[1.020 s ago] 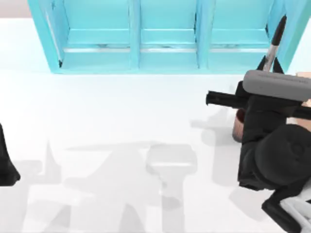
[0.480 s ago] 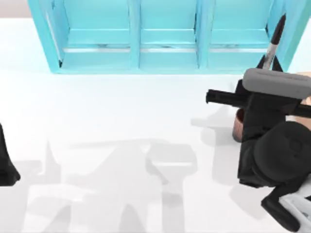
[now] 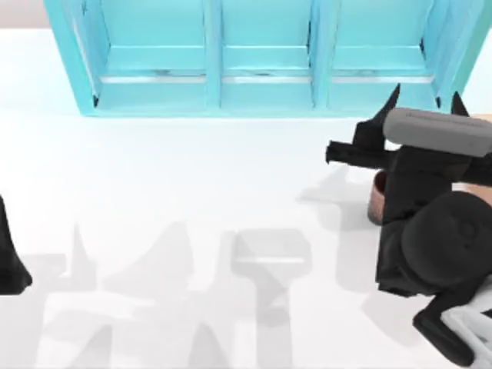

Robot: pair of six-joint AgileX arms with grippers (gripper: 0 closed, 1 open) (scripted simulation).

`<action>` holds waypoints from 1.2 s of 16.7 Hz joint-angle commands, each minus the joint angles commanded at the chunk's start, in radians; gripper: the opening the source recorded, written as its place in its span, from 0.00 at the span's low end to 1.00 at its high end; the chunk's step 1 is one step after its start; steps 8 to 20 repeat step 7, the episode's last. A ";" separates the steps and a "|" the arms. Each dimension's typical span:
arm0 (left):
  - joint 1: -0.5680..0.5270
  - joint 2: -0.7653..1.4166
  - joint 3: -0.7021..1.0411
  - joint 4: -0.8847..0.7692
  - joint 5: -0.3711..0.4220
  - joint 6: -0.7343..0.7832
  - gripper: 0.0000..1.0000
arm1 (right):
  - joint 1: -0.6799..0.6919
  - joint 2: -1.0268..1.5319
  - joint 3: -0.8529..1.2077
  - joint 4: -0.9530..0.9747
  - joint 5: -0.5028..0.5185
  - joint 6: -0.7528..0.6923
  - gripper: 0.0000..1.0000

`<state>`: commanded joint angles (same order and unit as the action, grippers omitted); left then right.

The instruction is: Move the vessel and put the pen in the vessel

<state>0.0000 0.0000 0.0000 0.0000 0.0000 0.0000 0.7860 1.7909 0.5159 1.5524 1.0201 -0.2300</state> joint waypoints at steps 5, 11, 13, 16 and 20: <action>0.000 0.000 0.000 0.000 0.000 0.000 1.00 | 0.000 0.000 0.000 0.000 0.000 0.000 1.00; 0.000 0.000 0.000 0.000 0.000 0.000 1.00 | 0.000 0.000 0.000 0.000 0.000 0.000 1.00; 0.000 0.000 0.000 0.000 0.000 0.000 1.00 | 0.000 0.000 0.000 0.000 0.000 0.000 1.00; 0.000 0.000 0.000 0.000 0.000 0.000 1.00 | 0.000 0.000 0.000 0.000 0.000 0.000 1.00; 0.000 0.000 0.000 0.000 0.000 0.000 1.00 | 0.000 0.000 0.000 0.000 0.000 0.000 1.00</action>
